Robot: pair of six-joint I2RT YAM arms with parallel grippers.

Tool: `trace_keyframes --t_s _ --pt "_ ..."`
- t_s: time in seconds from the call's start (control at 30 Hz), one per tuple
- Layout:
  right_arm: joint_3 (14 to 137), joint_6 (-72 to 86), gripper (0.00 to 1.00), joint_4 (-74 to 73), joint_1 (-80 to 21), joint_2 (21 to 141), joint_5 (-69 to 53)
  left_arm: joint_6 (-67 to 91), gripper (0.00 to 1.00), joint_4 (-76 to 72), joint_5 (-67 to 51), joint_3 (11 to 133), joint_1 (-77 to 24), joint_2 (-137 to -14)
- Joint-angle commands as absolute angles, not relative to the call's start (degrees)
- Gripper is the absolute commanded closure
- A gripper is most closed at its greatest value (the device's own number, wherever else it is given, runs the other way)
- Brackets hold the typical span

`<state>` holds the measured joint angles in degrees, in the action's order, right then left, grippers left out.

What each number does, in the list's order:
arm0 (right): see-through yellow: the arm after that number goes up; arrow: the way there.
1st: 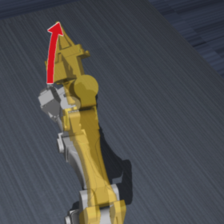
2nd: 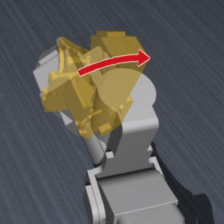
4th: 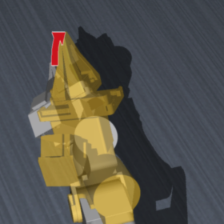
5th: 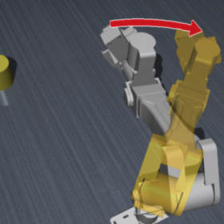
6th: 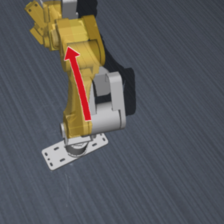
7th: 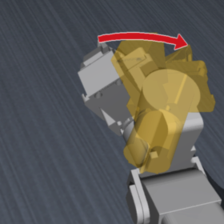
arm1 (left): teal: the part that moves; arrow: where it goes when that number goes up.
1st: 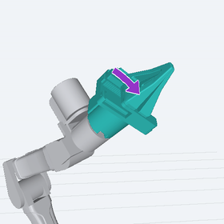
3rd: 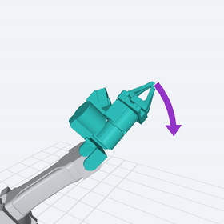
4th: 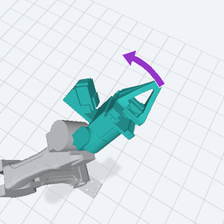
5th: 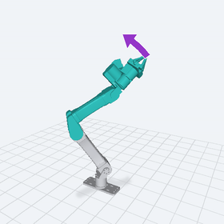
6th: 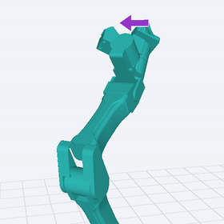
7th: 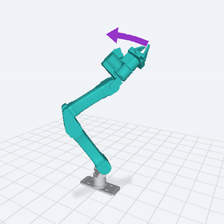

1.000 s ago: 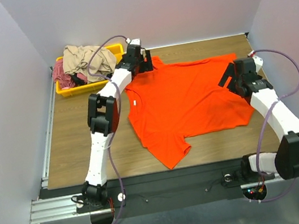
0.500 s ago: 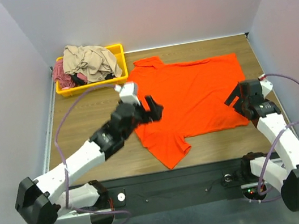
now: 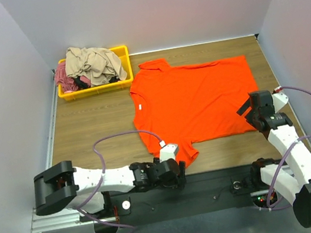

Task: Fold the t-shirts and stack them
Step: Grap the side of the flattened tshirt closest away from the robot with both arms

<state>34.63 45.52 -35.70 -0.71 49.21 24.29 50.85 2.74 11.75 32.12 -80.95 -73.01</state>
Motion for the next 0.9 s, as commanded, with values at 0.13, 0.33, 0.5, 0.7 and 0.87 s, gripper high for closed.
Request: trace_keyframes --t_s 0.13,0.33,0.5,0.7,0.87 --pt "34.1 49.0 0.0 -35.4 -0.3 49.7 28.9 55.6 0.17 7.8 18.6 39.8 -81.3 -80.8" --pt "34.8 48.7 0.0 -35.5 -0.3 50.2 29.2 56.2 0.19 12.8 22.7 44.6 -79.1 -84.4" --pt "34.7 48.3 0.0 -35.4 -0.3 50.4 29.7 56.3 0.22 17.7 22.7 45.8 -77.3 -83.0" --pt "34.6 49.0 0.0 -35.4 -0.3 51.5 30.8 52.9 0.28 17.2 19.6 46.8 -76.4 -88.1" --pt "34.8 50.4 0.0 -35.4 -0.3 52.1 32.5 50.5 0.41 14.3 16.7 48.1 -76.1 -93.0"
